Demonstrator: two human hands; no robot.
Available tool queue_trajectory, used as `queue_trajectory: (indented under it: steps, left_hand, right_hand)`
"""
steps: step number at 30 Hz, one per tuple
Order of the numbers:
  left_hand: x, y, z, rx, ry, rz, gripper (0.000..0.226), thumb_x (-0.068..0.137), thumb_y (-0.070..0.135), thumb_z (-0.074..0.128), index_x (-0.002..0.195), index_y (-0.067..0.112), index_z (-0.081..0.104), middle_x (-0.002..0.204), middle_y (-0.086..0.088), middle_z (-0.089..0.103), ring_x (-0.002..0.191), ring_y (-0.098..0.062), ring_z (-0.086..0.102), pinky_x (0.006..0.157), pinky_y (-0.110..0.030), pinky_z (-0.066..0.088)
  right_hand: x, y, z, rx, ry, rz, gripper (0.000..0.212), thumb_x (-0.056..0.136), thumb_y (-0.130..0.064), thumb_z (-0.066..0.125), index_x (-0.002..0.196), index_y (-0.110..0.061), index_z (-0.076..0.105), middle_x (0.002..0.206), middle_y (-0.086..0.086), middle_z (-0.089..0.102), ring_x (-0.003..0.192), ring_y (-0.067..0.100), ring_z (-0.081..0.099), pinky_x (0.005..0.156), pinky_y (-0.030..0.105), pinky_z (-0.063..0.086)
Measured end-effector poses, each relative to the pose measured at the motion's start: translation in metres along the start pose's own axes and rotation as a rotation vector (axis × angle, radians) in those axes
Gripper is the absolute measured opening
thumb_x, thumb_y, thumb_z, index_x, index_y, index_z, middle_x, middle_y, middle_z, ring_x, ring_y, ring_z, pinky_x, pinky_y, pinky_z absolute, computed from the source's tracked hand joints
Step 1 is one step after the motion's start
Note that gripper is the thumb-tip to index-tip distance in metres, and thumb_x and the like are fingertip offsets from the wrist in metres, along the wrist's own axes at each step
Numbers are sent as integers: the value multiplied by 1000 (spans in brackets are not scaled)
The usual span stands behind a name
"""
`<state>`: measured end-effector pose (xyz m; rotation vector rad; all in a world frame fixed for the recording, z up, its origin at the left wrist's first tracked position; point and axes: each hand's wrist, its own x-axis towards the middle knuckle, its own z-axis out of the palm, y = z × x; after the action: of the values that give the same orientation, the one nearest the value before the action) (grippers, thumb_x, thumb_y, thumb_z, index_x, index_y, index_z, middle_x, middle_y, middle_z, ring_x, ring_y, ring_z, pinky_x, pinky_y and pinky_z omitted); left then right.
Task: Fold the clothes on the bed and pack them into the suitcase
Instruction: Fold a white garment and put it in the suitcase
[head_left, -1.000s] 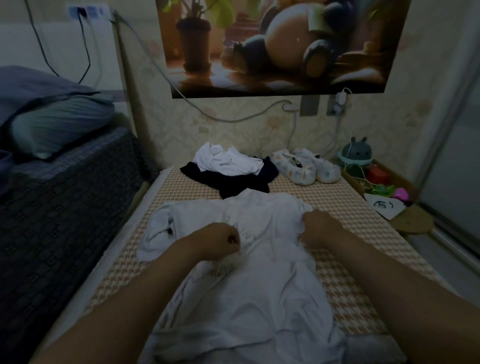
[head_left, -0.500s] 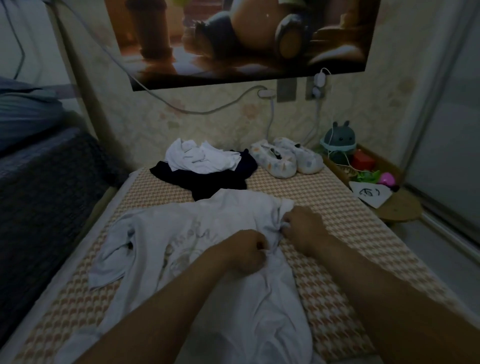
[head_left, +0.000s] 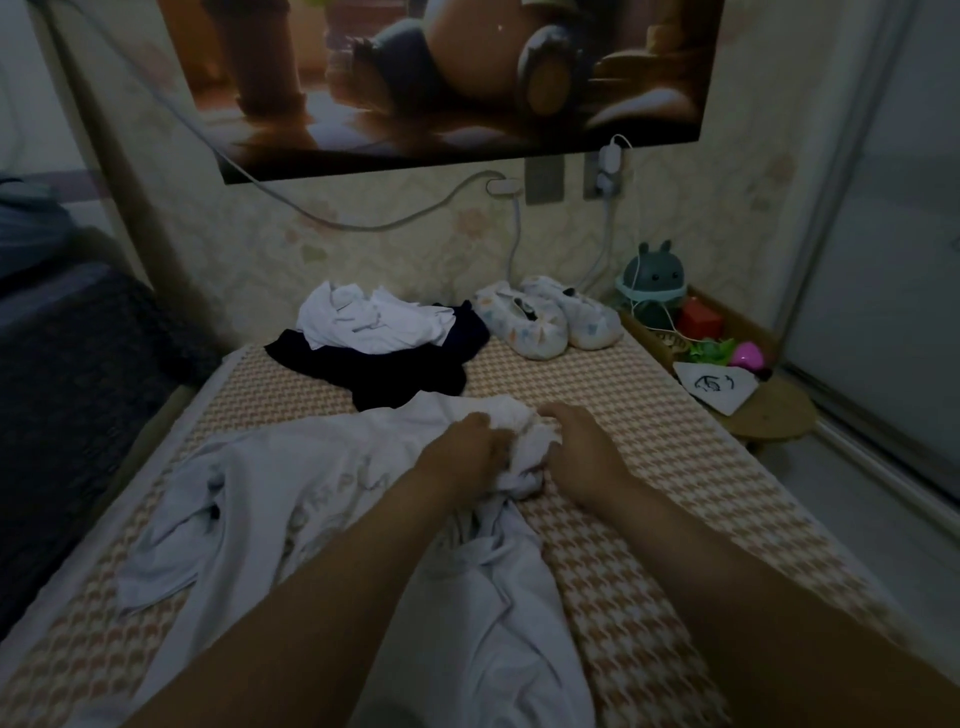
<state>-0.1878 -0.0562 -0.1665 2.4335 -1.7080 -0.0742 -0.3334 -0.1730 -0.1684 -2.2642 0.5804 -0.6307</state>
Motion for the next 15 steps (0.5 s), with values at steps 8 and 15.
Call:
queue_trajectory:
  steps: [8, 15]
  left_hand:
    - [1, -9, 5, -351, 426, -268, 22, 93, 18, 59, 105, 9, 74, 108, -6, 72, 97, -19, 65, 82, -16, 41]
    - [19, 20, -17, -853, 409, -193, 35, 95, 23, 57, 130, 23, 60, 128, 9, 58, 118, -8, 53, 95, -19, 41]
  right_hand:
    - [26, -3, 12, 301, 61, 277, 17, 89, -13, 61, 104, -11, 70, 109, 10, 69, 96, 24, 65, 82, 33, 55]
    - [27, -3, -42, 302, 731, 446, 19, 89, -3, 50, 96, -17, 60, 103, 3, 60, 95, 22, 57, 79, 29, 45]
